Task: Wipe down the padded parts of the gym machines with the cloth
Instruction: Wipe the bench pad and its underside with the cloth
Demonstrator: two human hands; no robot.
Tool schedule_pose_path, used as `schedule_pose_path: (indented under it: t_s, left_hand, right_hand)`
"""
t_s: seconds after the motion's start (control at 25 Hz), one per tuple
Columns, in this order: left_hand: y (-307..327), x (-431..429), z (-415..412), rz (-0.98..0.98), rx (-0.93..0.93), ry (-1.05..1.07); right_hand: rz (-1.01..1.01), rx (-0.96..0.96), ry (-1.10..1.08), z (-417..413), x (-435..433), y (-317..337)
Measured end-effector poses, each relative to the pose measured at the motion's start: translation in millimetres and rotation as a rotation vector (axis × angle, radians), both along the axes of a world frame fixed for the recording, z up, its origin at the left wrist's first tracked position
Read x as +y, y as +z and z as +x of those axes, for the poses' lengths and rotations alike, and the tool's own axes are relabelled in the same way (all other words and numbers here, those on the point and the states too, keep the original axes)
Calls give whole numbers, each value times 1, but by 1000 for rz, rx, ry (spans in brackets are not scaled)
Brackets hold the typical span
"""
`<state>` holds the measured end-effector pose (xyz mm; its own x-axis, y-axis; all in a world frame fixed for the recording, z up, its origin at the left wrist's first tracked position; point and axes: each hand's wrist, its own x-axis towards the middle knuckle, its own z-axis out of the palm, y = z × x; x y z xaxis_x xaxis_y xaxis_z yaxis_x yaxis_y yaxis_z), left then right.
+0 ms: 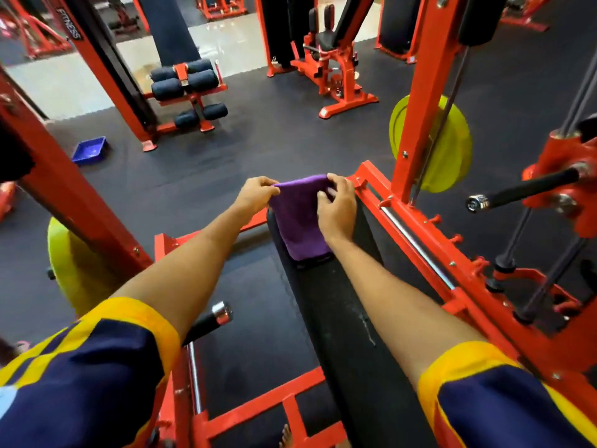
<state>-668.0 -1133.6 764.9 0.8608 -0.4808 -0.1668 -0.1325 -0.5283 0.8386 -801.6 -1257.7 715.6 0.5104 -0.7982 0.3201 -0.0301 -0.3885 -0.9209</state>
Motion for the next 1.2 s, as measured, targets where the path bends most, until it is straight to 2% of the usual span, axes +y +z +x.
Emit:
schedule_pose_path:
  t_s: [0.08, 0.16, 0.28, 0.36, 0.44, 0.52, 0.64, 0.72, 0.8, 0.88, 0.96, 1.04, 1.12, 1.2]
  left_hand:
    - [-17, 2, 5, -34, -7, 76]
    - [-34, 1, 8, -58, 4, 126]
    - [-54, -2, 5, -138, 37, 170]
    - [-57, -10, 0, -194, 48, 212]
    - [-63, -20, -5, -277, 134, 259]
    - [-70, -26, -7, -302, 165, 256]
    - [-86, -28, -5, -185, -21, 261]
    - [-94, -30, -7, -137, -149, 282]
    - [-95, -32, -9, -130, -179, 317]
    - [-98, -31, -7, -107, -178, 341]
    - [-101, -30, -5, -89, -208, 335]
    - [-101, -30, -7, -72, -297, 289]
    - [-101, -31, -6, -81, -330, 298]
    - [-103, -32, -6, -82, -353, 331]
  right_hand:
    - [-73, 38, 133, 11, 18, -17]
    - [-264, 148, 228, 19, 34, -39]
    - [-633, 333, 210, 32, 33, -64]
    - [-754, 366, 224, 44, 15, -64]
    - [-829, 351, 204, 54, -9, -61]
    - [-820, 395, 101, 54, -38, -58]
    - [-648, 480, -105, 51, -68, -57]
    - [-577, 453, -166, 55, -56, -57]
    - [-649, 391, -82, 63, -21, -56]
    - [-766, 355, 113, 69, 2, -54]
    - [-881, 374, 216, 67, -17, -49]
    - [-885, 477, 167, 63, -58, -42]
    - [-726, 550, 85, 58, -88, -36]
    - [-649, 546, -22, 64, -77, -34]
